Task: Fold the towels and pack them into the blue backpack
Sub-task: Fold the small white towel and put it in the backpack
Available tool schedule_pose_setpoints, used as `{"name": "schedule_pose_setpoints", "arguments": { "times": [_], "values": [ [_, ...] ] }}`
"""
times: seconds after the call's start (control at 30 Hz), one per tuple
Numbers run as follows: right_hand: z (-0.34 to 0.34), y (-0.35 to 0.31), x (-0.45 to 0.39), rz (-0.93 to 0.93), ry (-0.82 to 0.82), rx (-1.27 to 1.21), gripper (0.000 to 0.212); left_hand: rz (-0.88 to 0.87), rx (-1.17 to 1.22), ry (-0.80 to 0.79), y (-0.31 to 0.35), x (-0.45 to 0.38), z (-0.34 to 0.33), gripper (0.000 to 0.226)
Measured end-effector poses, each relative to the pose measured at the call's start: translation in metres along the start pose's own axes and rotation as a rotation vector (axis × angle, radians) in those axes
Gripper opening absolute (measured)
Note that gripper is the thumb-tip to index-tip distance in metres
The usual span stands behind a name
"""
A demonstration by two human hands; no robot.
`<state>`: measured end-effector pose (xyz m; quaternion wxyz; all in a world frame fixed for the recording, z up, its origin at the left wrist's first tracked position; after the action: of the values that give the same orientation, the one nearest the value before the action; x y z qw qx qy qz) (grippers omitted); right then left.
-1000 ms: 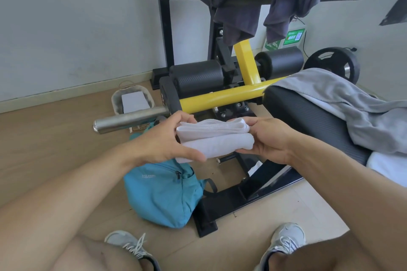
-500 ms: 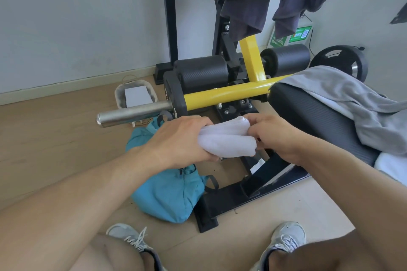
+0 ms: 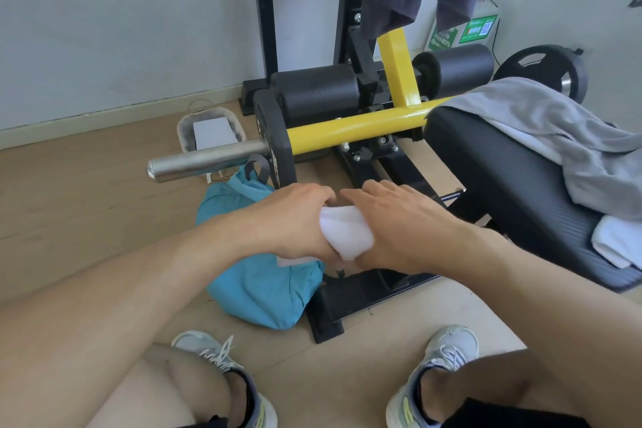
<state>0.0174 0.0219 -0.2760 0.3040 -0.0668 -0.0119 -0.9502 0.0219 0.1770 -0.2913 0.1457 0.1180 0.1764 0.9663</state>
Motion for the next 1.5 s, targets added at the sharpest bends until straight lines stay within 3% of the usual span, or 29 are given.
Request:
{"name": "schedule_pose_setpoints", "arguments": {
  "times": [0.13, 0.3, 0.5, 0.77, 0.9, 0.97, 1.2, 1.4, 1.5],
  "values": [
    [0.01, 0.005, -0.003, -0.009, -0.063, -0.097, 0.057, 0.042, -0.085, -0.05, -0.008, -0.001, 0.002, 0.064],
    [0.01, 0.025, -0.004, -0.11, -0.195, -0.334, 0.061, -0.034, 0.075, -0.045, -0.018, -0.001, 0.009, 0.056],
    [0.009, 0.038, -0.008, -0.126, -0.258, -0.514, 0.085, -0.091, 0.414, 0.01, -0.023, -0.003, 0.015, 0.028],
    [-0.013, 0.028, 0.0, -0.11, -0.419, -0.705, 0.063, -0.161, 0.449, 0.038, -0.022, -0.001, -0.001, 0.04],
    [-0.015, 0.018, -0.005, -0.102, -0.403, -0.792, 0.07, -0.145, 0.492, 0.047, -0.024, -0.001, 0.005, 0.039],
    [-0.018, 0.014, -0.01, -0.109, -0.376, -0.802, 0.062, -0.108, 0.494, 0.074, -0.03, -0.001, 0.007, 0.04],
    [-0.03, 0.007, -0.028, -0.102, -0.327, -0.697, 0.038, 0.143, 0.767, 0.191, -0.073, -0.009, 0.002, 0.018],
    [-0.053, 0.007, -0.046, -0.064, -0.335, -0.076, 0.039, 0.43, 0.841, 0.366, -0.132, -0.006, 0.003, 0.004],
    [-0.067, -0.004, -0.059, -0.067, -0.361, -0.082, 0.037, 0.546, 0.818, 0.364, -0.155, 0.003, -0.001, 0.002]
  ]
}}
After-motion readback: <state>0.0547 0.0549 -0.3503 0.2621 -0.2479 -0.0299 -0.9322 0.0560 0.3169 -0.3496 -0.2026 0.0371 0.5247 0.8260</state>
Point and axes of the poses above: each hand's wrist, its own x-axis away from the middle knuckle, its own z-axis out of the back of the hand, y = z × x, the point moved 3 cm from there along -x, towards the middle knuckle, and after that the axes turned 6 degrees about y, right-handed, at the moved point
